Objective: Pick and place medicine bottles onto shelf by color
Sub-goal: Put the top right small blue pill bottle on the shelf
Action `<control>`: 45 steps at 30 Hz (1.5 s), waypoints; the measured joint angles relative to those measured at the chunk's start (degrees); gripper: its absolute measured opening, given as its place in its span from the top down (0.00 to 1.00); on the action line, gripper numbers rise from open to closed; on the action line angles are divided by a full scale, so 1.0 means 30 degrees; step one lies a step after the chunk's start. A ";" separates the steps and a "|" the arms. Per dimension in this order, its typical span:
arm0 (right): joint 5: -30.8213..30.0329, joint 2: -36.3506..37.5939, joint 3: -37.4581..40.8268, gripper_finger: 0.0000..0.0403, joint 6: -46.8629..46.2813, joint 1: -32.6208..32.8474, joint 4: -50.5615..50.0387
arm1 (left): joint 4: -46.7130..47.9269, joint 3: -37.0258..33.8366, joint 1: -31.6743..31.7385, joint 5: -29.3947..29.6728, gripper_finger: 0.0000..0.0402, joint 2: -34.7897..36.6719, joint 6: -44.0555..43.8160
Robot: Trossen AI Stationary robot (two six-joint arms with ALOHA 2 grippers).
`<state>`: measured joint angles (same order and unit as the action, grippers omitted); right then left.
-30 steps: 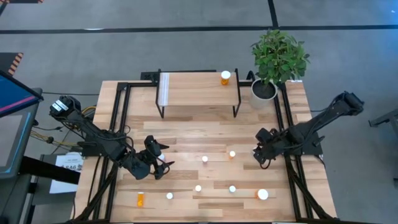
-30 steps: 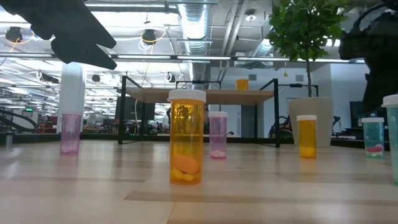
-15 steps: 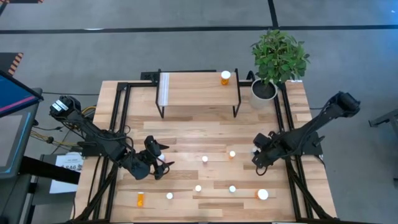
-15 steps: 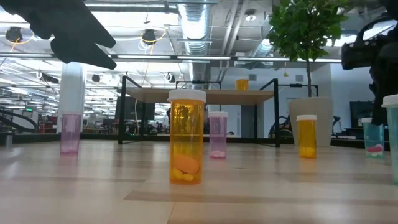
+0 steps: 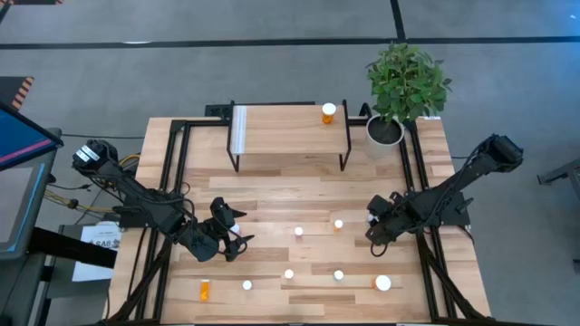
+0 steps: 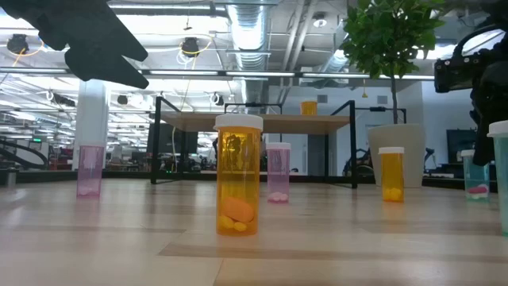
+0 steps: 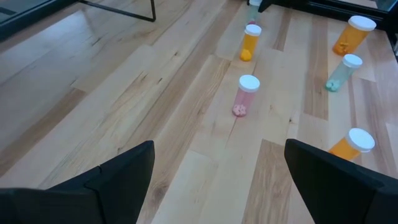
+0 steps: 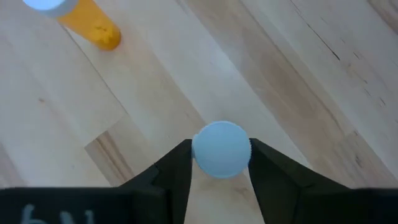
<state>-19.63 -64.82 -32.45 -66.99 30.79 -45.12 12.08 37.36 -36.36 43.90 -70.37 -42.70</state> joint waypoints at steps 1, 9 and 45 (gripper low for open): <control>-0.0001 0.0000 0.0000 0.59 0.0036 0.0000 0.0037 | 0.0000 0.0000 0.0000 -0.0001 0.14 0.0000 0.0000; -0.0016 0.0000 -0.0001 0.67 0.0354 -0.0044 0.0398 | 0.0000 0.0000 0.0000 -0.0001 0.14 0.0000 0.0000; 0.1768 -0.1196 -1.2689 0.64 1.3139 -1.3968 0.0366 | -0.3162 0.0007 0.0007 0.0152 0.14 -0.0007 0.2321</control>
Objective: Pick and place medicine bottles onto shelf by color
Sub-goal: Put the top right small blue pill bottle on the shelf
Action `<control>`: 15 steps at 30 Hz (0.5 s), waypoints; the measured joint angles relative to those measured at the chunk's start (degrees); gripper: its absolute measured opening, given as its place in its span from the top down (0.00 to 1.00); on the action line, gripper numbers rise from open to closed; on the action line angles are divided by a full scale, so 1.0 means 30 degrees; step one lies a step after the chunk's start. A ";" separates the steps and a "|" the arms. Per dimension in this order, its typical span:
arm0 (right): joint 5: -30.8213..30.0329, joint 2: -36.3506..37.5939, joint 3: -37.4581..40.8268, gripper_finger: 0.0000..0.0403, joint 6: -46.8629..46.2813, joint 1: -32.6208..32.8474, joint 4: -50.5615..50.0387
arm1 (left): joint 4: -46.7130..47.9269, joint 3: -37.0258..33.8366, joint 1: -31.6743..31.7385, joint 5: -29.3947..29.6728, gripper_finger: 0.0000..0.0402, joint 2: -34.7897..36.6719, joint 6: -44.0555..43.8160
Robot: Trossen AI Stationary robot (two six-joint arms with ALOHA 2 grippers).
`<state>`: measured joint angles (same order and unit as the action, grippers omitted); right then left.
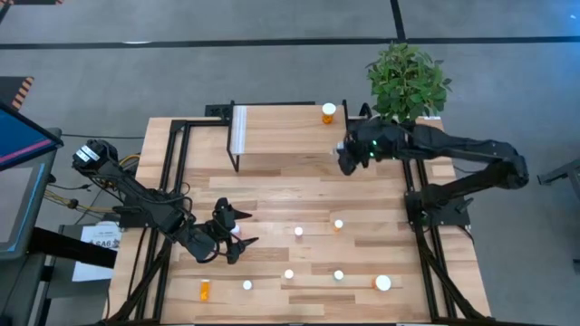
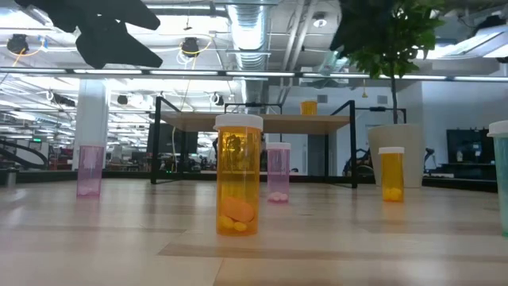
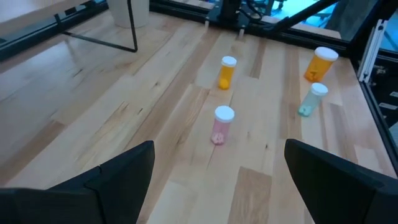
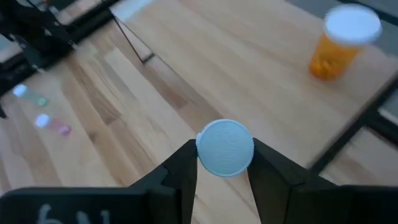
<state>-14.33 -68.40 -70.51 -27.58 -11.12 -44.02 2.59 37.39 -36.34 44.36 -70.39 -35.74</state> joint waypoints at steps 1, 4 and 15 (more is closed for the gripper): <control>0.0302 -0.0323 -0.0363 0.64 0.0288 -0.0248 0.0157 | 0.0007 0.0000 0.0000 0.0007 0.14 0.0000 0.0003; 0.0852 -0.1431 -0.1285 0.63 0.1017 -0.0852 0.0011 | 0.0019 0.0000 0.0000 -0.0005 0.14 0.0000 0.0003; 0.1058 -0.5132 -0.4420 0.63 0.2665 -0.2952 -0.2387 | 0.0157 0.0000 0.0000 -0.0058 0.14 0.0000 0.0051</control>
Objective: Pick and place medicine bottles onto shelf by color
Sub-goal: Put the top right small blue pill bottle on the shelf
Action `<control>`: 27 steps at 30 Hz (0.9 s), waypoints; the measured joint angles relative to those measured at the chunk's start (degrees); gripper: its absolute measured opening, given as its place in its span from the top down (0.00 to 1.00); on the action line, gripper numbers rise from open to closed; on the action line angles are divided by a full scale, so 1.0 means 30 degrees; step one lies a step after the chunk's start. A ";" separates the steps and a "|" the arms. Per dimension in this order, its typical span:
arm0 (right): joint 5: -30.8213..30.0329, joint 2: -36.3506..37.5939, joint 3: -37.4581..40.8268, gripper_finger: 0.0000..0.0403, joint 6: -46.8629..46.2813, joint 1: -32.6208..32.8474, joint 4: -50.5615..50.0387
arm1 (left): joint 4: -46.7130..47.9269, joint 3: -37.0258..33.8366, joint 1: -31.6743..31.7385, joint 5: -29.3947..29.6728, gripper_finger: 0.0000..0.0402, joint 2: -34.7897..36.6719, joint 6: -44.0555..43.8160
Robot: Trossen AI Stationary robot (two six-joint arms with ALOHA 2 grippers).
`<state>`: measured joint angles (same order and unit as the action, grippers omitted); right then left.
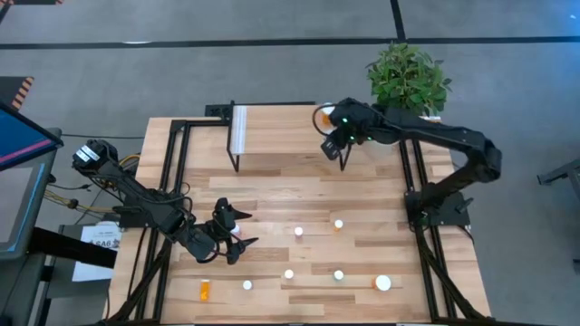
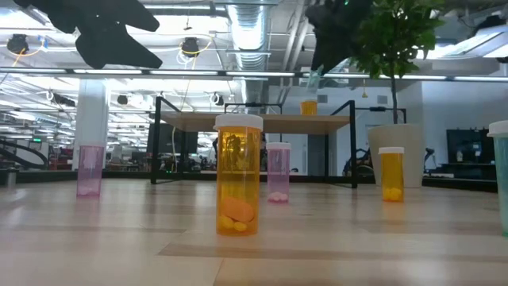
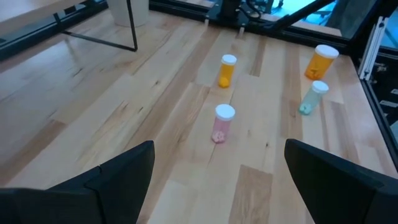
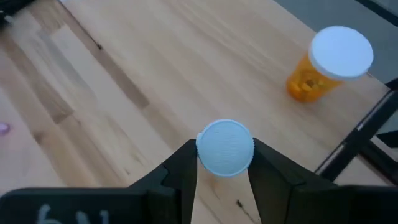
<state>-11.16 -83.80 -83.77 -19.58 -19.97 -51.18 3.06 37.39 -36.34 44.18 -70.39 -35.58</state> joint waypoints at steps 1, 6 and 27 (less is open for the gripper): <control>0.0196 -0.0213 -0.0054 0.63 0.0023 -0.0159 0.0138 | 0.0006 0.0000 0.0000 -0.0007 0.14 0.0000 0.0050; 0.0588 -0.1148 -0.0129 0.63 0.0498 -0.1027 0.0073 | 0.0069 0.0000 0.0000 -0.0007 0.14 0.0000 0.0149; 0.0750 -0.2221 -0.0127 0.63 0.2382 -0.3288 0.0915 | 0.0171 0.0000 0.0011 0.0025 0.14 0.0000 0.0372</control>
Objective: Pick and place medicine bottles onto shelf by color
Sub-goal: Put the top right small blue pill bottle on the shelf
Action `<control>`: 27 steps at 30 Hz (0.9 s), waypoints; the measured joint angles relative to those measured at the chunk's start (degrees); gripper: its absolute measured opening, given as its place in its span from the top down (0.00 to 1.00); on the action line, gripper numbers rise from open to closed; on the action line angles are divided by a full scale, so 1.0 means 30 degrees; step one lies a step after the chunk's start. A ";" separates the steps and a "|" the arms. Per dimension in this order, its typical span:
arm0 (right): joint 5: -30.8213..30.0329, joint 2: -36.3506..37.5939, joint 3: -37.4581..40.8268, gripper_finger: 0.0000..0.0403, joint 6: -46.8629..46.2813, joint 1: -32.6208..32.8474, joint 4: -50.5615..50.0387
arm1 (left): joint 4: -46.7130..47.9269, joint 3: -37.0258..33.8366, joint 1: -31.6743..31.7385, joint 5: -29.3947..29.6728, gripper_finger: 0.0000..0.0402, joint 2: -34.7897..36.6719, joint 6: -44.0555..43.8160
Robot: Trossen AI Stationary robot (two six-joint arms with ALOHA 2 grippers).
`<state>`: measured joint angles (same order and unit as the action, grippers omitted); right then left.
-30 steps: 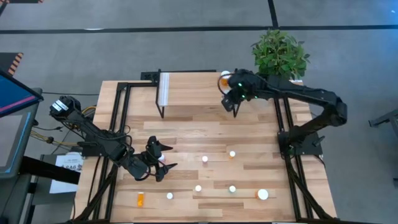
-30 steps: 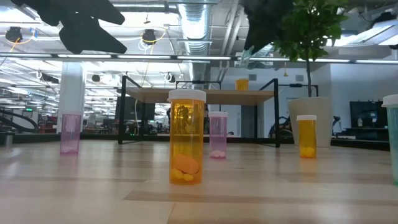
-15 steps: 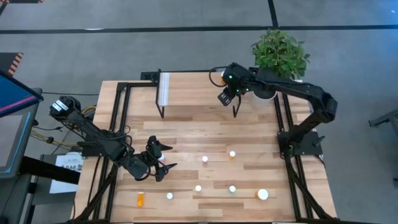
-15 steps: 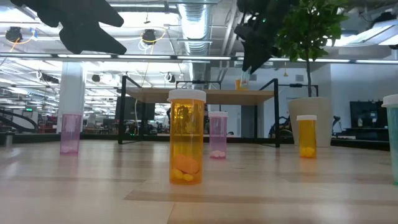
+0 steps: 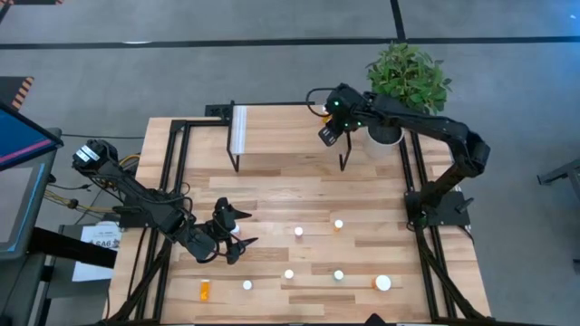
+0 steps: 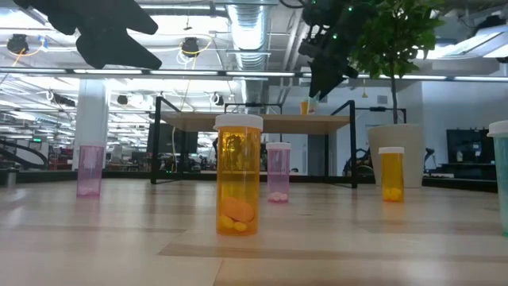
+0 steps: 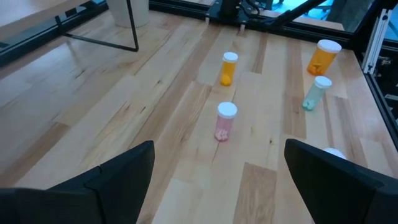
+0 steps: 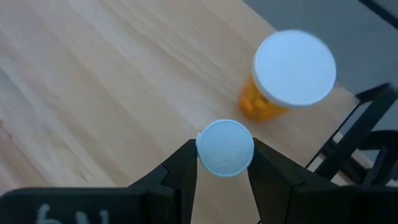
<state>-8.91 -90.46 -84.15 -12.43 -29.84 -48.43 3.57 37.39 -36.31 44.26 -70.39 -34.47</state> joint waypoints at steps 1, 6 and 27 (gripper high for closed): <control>-0.0007 0.0002 -0.0002 0.63 0.0260 -0.0002 0.0007 | 0.0000 0.0000 0.0019 0.0004 0.14 0.0000 0.0018; -0.0021 -0.0005 -0.0002 0.63 0.0609 0.0035 0.0051 | -0.0007 0.0000 0.0036 0.0026 0.14 0.0000 0.0120; -0.0015 0.0000 0.0005 0.63 0.0294 0.0066 0.0157 | -0.0065 0.0000 0.0033 -0.0462 0.14 0.0000 0.0069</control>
<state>-8.95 -90.46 -84.14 -11.55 -29.64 -47.96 3.38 37.39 -36.21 42.87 -70.39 -34.26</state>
